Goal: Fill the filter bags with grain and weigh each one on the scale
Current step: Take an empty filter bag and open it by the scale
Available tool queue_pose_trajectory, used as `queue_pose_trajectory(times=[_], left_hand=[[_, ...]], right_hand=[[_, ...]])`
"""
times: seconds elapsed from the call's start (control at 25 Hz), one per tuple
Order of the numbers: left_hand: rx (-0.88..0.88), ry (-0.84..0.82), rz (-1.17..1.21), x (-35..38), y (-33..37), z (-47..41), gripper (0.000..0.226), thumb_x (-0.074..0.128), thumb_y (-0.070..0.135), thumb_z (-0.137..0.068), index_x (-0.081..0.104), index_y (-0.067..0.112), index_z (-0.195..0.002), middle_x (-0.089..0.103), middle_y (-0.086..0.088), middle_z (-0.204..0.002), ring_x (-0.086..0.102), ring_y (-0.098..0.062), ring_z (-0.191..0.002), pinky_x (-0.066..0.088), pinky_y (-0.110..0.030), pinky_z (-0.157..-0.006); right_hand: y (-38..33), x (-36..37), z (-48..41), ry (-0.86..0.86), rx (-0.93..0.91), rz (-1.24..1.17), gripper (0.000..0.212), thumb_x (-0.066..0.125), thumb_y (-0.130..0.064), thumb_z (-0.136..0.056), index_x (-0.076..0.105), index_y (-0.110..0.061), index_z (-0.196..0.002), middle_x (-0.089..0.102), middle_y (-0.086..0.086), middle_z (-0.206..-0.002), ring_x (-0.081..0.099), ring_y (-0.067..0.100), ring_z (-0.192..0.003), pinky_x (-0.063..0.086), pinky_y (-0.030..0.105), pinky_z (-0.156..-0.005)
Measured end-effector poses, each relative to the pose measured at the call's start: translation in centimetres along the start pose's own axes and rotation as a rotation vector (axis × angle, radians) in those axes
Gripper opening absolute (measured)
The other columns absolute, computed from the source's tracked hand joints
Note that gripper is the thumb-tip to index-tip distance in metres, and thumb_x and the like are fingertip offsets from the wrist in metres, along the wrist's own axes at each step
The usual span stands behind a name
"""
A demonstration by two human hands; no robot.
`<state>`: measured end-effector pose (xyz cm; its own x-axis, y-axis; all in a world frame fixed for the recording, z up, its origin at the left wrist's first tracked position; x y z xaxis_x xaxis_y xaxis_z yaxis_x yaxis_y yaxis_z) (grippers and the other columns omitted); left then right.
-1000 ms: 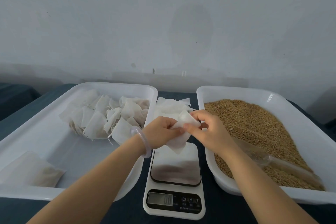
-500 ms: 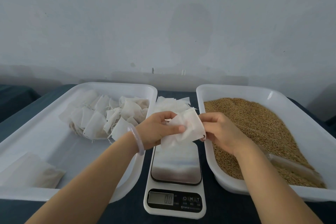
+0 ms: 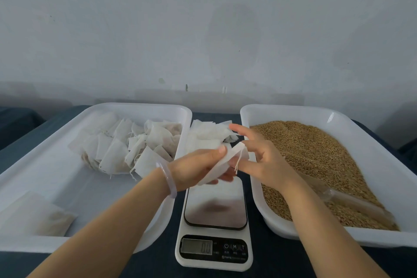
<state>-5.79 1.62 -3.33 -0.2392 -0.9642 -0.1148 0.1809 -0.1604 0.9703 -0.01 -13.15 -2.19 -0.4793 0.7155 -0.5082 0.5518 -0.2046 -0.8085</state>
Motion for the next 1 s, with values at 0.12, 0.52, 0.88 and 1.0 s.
queue_pose_trajectory(times=[0.12,0.52,0.88,1.0], left_hand=[[0.072,-0.075,-0.064,0.3,0.1,0.1,0.05,0.066,0.036,-0.072,0.062,0.003,-0.109,0.068,-0.011,-0.098,0.065,-0.025,-0.098,0.051,-0.032,-0.09],[0.015,-0.057,0.135,-0.4,-0.1,0.2,0.023,0.06,0.022,-0.072,0.066,0.005,-0.087,0.067,-0.003,-0.072,0.064,-0.017,-0.064,0.05,-0.024,-0.058],[0.087,-0.194,-0.152,0.9,0.3,0.4,0.031,0.068,0.009,-0.067,0.057,0.002,-0.095,0.056,-0.004,-0.081,0.054,-0.019,-0.081,0.044,-0.028,-0.077],[0.089,0.003,-0.299,0.3,0.5,0.4,0.025,0.076,0.01,-0.065,0.056,0.015,-0.078,0.049,0.007,-0.068,0.047,-0.007,-0.062,0.039,-0.017,-0.06]], right_hand=[[0.1,0.5,0.2,-0.108,0.007,0.07,0.025,0.073,-0.024,-0.072,0.069,0.0,-0.077,0.034,-0.018,-0.146,0.022,0.001,-0.138,0.026,0.014,-0.105],[0.1,0.8,0.4,-0.204,0.026,0.012,0.026,0.076,-0.016,-0.078,0.068,0.009,-0.076,0.034,-0.018,-0.148,0.018,0.001,-0.141,0.017,0.045,-0.115],[-0.1,1.2,0.4,-0.223,-0.013,0.092,0.034,0.056,0.008,-0.079,0.072,-0.008,-0.104,0.045,-0.038,-0.115,0.018,-0.001,-0.139,0.023,0.018,-0.11],[0.3,1.2,0.5,-0.258,0.082,-0.034,0.035,0.049,-0.01,-0.077,0.069,-0.004,-0.105,0.049,-0.025,-0.125,0.017,-0.007,-0.138,0.017,0.014,-0.109]])
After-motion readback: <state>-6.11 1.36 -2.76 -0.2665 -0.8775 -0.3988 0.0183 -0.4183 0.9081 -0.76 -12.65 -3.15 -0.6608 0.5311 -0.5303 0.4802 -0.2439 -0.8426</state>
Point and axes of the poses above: each hand's wrist, its own z-axis away from the middle knuckle, its own x-axis out of the palm, y = z × x, the point moved 3 cm from there along -z, towards the middle knuckle
